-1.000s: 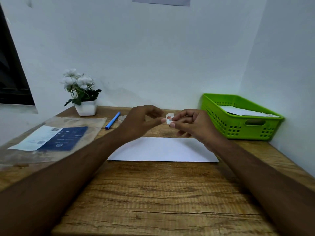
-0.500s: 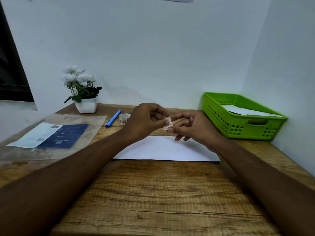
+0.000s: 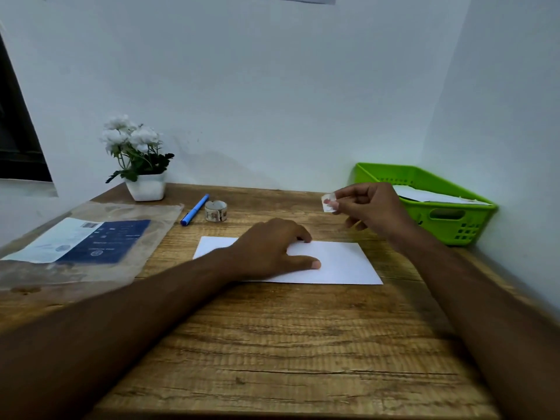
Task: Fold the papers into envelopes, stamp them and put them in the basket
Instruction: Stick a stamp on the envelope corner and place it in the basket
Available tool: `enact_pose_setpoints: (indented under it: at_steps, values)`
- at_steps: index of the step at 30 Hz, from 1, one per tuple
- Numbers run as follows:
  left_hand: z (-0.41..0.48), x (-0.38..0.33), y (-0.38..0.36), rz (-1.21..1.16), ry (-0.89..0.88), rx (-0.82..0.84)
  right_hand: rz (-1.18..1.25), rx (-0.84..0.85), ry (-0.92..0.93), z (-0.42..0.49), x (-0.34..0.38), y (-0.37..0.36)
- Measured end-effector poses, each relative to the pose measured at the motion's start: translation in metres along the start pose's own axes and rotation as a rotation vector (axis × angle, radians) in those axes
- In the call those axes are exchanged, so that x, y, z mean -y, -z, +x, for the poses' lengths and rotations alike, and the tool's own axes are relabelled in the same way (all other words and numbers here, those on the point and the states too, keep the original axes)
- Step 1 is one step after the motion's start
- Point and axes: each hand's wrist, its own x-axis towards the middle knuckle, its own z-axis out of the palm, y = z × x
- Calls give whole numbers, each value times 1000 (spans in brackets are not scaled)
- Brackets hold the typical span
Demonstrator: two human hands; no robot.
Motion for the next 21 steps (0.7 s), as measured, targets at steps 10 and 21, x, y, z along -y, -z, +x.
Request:
enact_pose_setpoints:
  at_steps: [10,21]
  values:
    - [41,-26,-20,-83,180,-49,-164,170,-214,4,-12,9]
    - [41,-7,-8,-328,271,-180,-123,207,-216,4,-4,15]
